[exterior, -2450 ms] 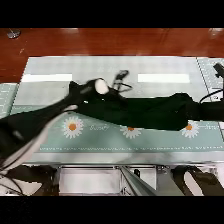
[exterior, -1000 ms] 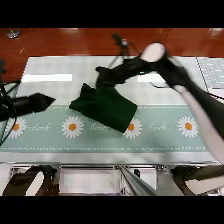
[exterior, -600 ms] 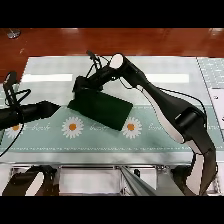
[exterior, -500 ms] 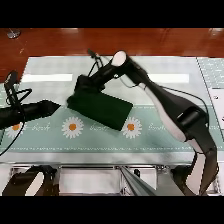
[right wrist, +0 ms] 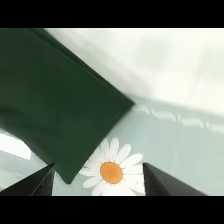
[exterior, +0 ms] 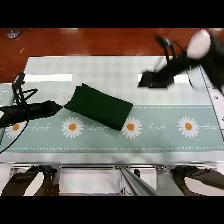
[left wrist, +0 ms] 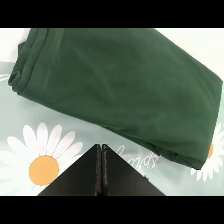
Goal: Fold the shirts.
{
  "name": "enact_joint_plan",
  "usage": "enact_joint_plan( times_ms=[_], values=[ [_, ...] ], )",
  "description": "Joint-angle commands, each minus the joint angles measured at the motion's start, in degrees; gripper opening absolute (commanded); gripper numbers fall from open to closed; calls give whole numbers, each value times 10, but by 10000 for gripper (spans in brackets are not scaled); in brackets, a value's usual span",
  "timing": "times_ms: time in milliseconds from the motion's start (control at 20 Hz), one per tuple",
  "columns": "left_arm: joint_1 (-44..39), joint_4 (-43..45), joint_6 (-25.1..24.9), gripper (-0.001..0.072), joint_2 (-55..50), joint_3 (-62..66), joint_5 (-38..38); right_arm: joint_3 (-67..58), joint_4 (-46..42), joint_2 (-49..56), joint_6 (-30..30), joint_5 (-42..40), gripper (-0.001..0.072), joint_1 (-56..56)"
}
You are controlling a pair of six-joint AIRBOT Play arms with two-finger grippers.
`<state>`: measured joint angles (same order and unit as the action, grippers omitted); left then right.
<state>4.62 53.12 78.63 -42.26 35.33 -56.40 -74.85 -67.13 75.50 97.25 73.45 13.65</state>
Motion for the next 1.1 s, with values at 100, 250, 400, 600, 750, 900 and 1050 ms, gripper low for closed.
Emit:
enact_joint_plan(
  times_ms=[100, 250, 400, 600, 750, 900, 1050],
  values=[
    [-1, -1, -2, 19, -2, -1, -2, 412, 247, -119, 28, -375, 625, 25],
    [-8, 0, -2, 19, -2, -1, -2, 396, 341, -25, -48, -372, 625, 65],
    [-10, 0, -2, 19, -3, -1, -2, 333, 393, 70, -77, -336, 625, 80],
    [-11, 0, -2, 19, -3, -1, 1, 208, 418, 160, -112, -257, 373, 102],
    [-11, 0, -2, 19, -3, -1, 4, 83, 408, 189, -177, -189, 35, 103],
    [-11, 0, -2, 19, -3, -1, 4, -81, 304, 189, -130, -150, 34, 91],
    [-11, 0, -2, 19, -3, -1, 3, -238, 189, 189, -60, -80, 34, 59]
  ],
)
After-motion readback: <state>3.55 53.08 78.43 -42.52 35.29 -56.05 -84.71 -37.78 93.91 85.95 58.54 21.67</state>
